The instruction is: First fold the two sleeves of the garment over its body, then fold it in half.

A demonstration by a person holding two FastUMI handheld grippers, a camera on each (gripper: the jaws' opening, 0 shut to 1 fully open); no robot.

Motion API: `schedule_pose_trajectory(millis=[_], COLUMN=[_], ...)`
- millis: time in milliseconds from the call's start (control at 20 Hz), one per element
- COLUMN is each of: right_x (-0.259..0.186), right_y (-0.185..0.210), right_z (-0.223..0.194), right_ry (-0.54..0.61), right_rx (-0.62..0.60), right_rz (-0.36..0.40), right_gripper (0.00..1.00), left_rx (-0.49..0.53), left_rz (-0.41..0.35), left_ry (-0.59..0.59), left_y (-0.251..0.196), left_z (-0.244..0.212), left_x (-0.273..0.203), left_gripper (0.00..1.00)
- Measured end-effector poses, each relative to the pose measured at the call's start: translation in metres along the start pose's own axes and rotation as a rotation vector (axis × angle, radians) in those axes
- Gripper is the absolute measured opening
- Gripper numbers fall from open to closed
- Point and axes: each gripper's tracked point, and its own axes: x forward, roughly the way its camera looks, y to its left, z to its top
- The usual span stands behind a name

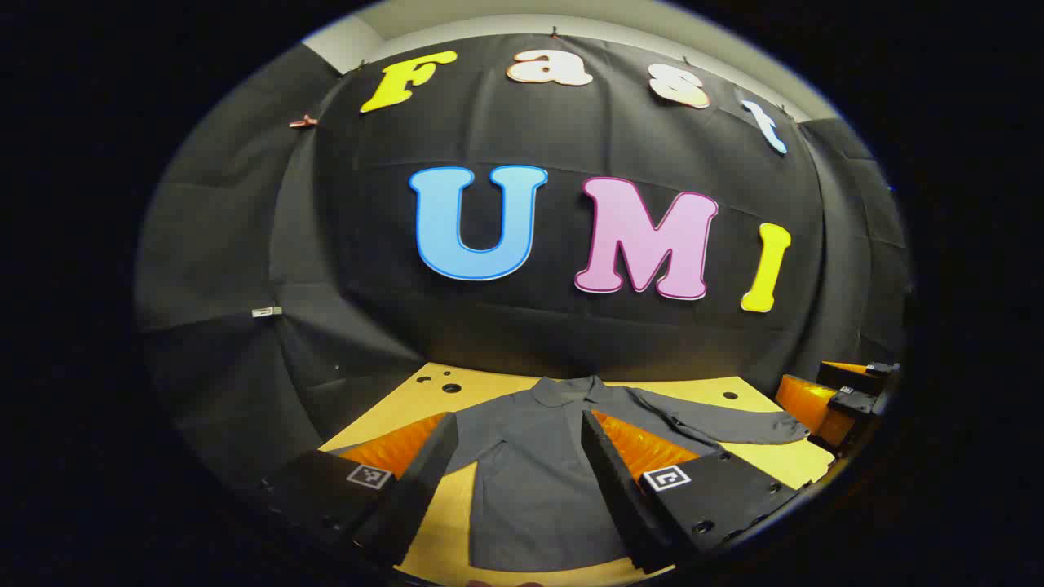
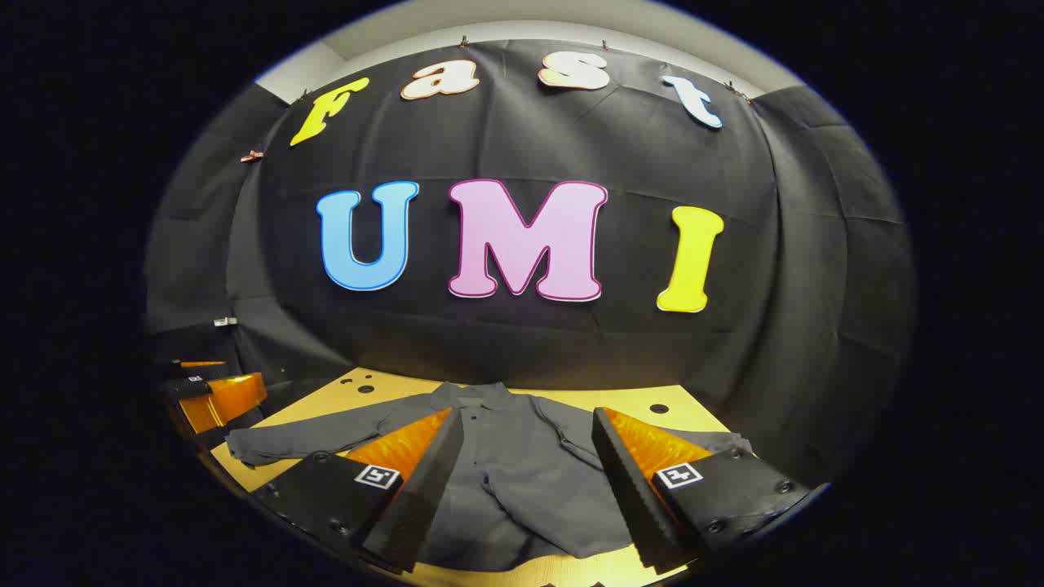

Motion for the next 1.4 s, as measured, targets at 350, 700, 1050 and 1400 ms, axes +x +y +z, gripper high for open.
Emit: schedule_pose_trajectory(millis=[350,700,1050,1400], right_x=[0.011,0.018,0.025,0.050], right_y=[0.000,-0.008,-0.033,-0.096], right_z=[-0.006,-0.009,-0.013,-0.010], right_ry=[0.022,0.034,0.042,0.055], right_rx=[0.003,0.028,0.004,0.025], right_rz=[0.031,0.026,-0.032,-0.156], right_gripper=[0.98,0.98,0.98,0.98], left_rx=[-0.023,0.019,0.010,0.007], left_rz=[-0.004,-0.040,-0.012,0.046], left_ry=[0.020,0.014,0.002,-0.005], left_y=[-0.007,-0.014,-0.008,0.005], left_z=[-0.001,0.002,0.005,0.006], left_x=[0.021,0.020,0.016,0.015], left_gripper=[0.96,0.96,0.96,0.96])
